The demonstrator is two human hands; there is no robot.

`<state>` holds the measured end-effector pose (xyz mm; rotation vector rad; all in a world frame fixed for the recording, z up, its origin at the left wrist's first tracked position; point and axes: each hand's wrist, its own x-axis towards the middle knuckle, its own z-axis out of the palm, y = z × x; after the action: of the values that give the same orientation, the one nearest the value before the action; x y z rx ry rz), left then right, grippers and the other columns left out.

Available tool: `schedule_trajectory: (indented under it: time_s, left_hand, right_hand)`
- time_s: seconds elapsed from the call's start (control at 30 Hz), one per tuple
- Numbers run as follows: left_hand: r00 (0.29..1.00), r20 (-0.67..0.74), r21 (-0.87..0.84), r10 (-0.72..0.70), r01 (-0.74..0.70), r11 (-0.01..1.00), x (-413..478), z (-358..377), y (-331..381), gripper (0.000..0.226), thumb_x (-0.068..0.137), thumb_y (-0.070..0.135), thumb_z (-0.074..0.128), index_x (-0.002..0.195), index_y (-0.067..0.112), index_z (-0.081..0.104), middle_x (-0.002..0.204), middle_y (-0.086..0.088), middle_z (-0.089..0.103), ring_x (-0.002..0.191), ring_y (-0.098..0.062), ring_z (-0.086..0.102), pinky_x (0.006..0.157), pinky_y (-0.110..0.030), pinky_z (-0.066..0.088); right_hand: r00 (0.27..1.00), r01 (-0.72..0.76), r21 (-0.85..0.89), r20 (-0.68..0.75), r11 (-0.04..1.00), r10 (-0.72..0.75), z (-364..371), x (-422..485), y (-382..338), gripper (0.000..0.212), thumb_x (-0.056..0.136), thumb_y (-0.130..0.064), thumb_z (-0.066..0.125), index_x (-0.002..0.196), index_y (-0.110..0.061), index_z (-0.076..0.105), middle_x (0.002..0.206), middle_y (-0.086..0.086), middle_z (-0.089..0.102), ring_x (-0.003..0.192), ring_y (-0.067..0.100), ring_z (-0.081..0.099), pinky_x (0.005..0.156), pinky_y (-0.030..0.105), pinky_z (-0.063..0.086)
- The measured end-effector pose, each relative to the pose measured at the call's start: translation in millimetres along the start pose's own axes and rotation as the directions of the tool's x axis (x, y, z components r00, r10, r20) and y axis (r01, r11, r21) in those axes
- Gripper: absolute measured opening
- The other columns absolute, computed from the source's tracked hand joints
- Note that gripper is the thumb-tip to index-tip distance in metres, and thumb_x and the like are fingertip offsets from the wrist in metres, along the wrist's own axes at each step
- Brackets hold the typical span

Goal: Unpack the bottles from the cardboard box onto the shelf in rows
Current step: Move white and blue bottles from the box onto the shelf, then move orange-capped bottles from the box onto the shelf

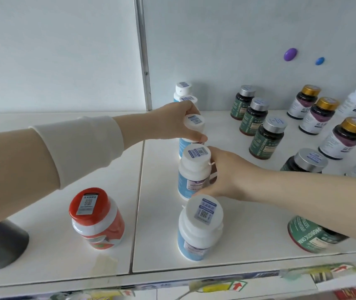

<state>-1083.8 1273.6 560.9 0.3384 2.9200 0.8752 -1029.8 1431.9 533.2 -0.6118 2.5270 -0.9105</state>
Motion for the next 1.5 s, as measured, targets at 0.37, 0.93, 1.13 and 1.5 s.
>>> schedule_trajectory:
  time_s: [0.37,0.93,1.13,1.5]
  left_hand:
    - [0.998,-0.024,0.616,0.049,-0.024,0.787,-27,-57,81,0.053,0.082,0.043,0.065,0.125,0.018,0.048,0.122,0.001,0.058,0.112,-0.023,0.054,0.096,-0.036,0.042]
    - [0.983,-0.057,0.925,0.174,-0.013,0.379,-155,112,252,0.039,0.094,0.033,0.048,0.124,0.008,0.047,0.124,-0.013,0.054,0.116,-0.032,0.051,0.089,-0.039,0.042]
    - [0.952,0.082,0.919,0.294,-0.186,0.347,-161,187,281,0.046,0.093,0.038,0.05,0.127,0.009,0.042,0.122,-0.012,0.052,0.114,-0.03,0.05,0.089,-0.037,0.04]
    - [0.814,0.424,0.703,0.397,-0.572,0.422,-137,422,332,0.031,0.092,0.025,0.051,0.118,0.008,0.047,0.118,-0.012,0.054,0.111,-0.031,0.051,0.088,-0.037,0.041]
  right_hand:
    - [0.972,-0.015,-0.367,-0.224,0.93,-0.073,-72,-69,-4,0.065,0.079,-0.032,0.071,0.134,-0.015,0.041,0.137,0.0,0.049,0.124,0.016,0.048,0.101,0.027,0.037]
    - [0.842,-0.293,-0.58,-0.533,0.76,-0.083,-50,-264,93,0.037,0.093,-0.019,0.048,0.127,-0.005,0.042,0.13,0.016,0.045,0.117,0.033,0.044,0.088,0.038,0.039]
    - [0.797,-0.441,-0.499,-0.6,0.746,0.07,-28,-323,158,0.044,0.093,-0.027,0.048,0.131,-0.006,0.04,0.129,0.016,0.046,0.117,0.033,0.045,0.093,0.04,0.039]
    - [0.667,-0.697,-0.299,-0.604,0.652,0.435,45,-432,343,0.037,0.091,-0.024,0.051,0.122,-0.005,0.047,0.122,0.015,0.052,0.114,0.033,0.05,0.089,0.041,0.042]
